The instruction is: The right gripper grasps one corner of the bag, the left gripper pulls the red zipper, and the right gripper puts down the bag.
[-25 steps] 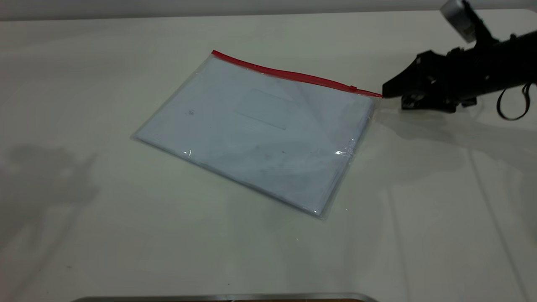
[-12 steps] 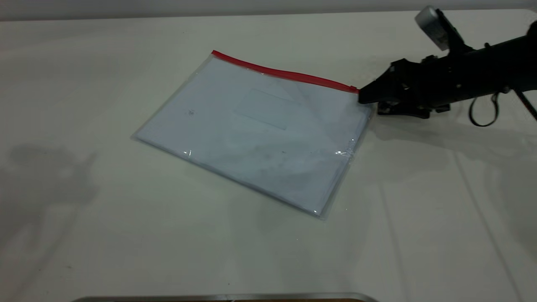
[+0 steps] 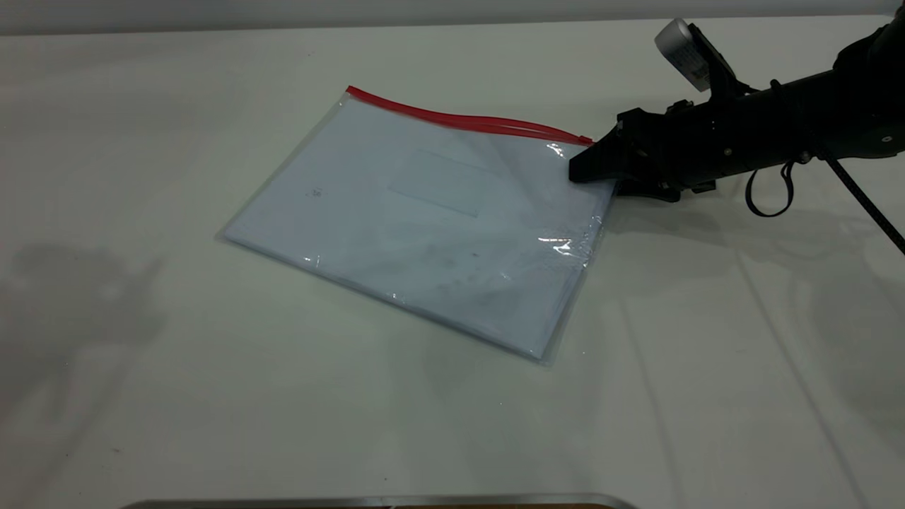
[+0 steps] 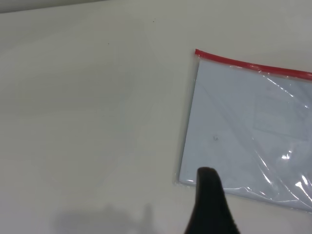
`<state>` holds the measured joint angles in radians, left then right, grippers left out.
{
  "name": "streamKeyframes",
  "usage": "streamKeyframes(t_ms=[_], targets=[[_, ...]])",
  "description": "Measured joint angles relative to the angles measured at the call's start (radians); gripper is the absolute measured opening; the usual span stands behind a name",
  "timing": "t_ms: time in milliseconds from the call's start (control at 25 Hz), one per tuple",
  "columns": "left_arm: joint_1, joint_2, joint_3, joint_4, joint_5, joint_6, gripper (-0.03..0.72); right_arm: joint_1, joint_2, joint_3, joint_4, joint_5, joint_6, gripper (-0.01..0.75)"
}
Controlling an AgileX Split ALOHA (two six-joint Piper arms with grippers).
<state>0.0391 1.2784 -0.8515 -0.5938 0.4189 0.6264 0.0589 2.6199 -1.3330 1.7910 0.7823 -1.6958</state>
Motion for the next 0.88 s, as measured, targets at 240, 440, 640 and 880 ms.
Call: streamKeyframes(t_ms=[240, 440, 640, 880], targets=[[0.000, 0.000, 0.000, 0.000, -0.003, 0.002, 0.577, 0.000, 0.000, 0.000, -0.002, 0.070, -0.002, 0.038], [0.000, 0.001, -0.001, 0.000, -0.033, 0.025, 0.577, 0.000, -0.041, -0.001, -0.255, 0.245, 0.048, 0.034], [0.000, 0.081, -0.014, -0.022, -0.078, 0.042, 0.577, -0.015, -0.166, -0.018, -0.658, 0.124, 0.221, 0.034], [-0.028, 0.365, -0.243, -0.136, 0.008, 0.223, 0.577, 0.021, -0.277, -0.127, -0.657, 0.044, 0.233, 0.034]])
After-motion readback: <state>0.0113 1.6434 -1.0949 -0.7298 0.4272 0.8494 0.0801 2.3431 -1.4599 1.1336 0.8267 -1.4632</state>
